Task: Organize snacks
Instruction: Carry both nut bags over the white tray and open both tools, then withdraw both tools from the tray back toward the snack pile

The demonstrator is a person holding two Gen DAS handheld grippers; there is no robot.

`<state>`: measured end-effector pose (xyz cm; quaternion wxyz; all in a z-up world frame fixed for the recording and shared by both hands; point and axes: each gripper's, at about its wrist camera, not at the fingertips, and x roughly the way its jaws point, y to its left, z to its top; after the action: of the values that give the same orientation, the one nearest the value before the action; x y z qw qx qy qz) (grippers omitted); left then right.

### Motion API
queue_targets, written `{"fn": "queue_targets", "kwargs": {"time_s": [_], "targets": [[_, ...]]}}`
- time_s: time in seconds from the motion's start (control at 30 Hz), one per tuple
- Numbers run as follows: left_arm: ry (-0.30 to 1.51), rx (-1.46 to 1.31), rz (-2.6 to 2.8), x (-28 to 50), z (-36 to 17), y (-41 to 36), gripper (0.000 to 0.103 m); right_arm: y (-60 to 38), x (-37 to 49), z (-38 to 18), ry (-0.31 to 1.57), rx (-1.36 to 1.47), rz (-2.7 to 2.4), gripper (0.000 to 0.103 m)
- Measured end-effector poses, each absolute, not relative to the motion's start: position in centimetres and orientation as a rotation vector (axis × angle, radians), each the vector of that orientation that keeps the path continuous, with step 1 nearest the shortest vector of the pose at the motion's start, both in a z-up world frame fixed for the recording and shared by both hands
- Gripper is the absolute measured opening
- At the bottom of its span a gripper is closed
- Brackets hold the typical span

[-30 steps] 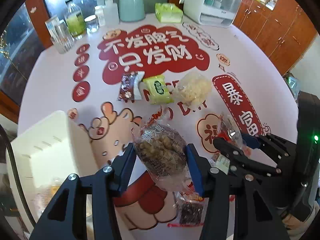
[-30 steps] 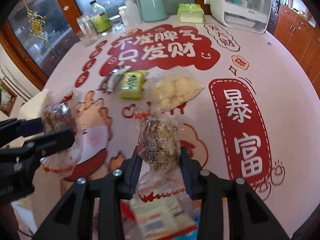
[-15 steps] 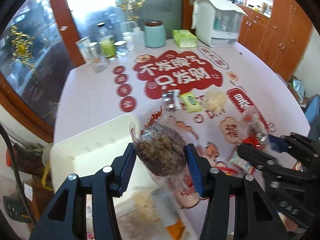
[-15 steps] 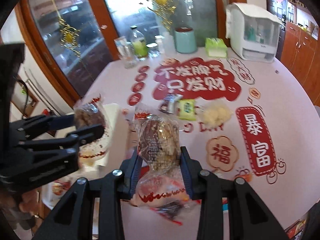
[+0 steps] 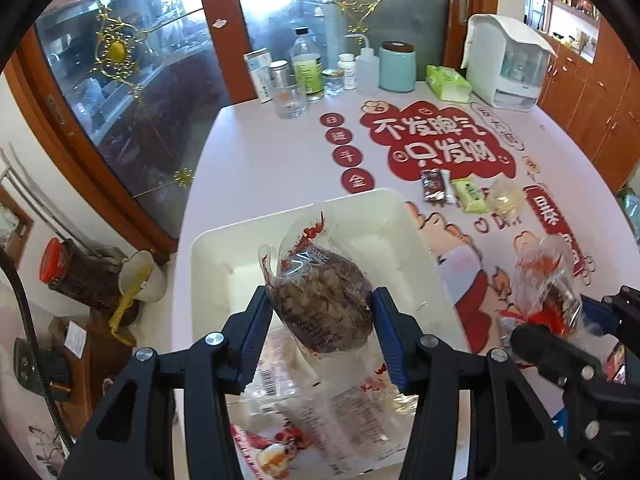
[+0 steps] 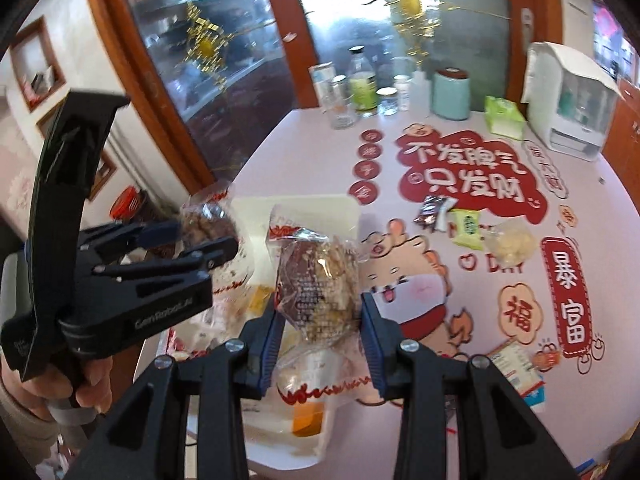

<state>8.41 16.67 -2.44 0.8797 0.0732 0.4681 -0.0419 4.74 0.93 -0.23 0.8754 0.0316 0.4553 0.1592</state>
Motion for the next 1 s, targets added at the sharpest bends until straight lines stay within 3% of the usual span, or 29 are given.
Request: {"fn": "queue_targets", "kwargs": {"time_s": [0.7, 0.77, 0.83, 1.0], "targets": [[0.991, 0.187, -0.03, 7.4, -4.8, 19.2, 0.051, 6.8, 4.8, -3.3, 1.08, -0.043, 0.395, 0.039], [0.997, 0.174, -0.024, 7.4, -5.0, 19.5, 0.057, 7.2, 4.8, -3.5, 1.088, -0.044, 0.4, 0.039], [0.994, 0.166, -0.01, 7.4, -5.0, 19.8, 0.076, 7.3, 4.9, -3.5, 1.09, -0.046, 0.399, 0.043], [0.963, 0.174, 0.014, 7.2, -4.8, 20.2, 0.085, 7.5, 4.8, -3.5, 1.089, -0.046, 0.395, 0.051]]}}
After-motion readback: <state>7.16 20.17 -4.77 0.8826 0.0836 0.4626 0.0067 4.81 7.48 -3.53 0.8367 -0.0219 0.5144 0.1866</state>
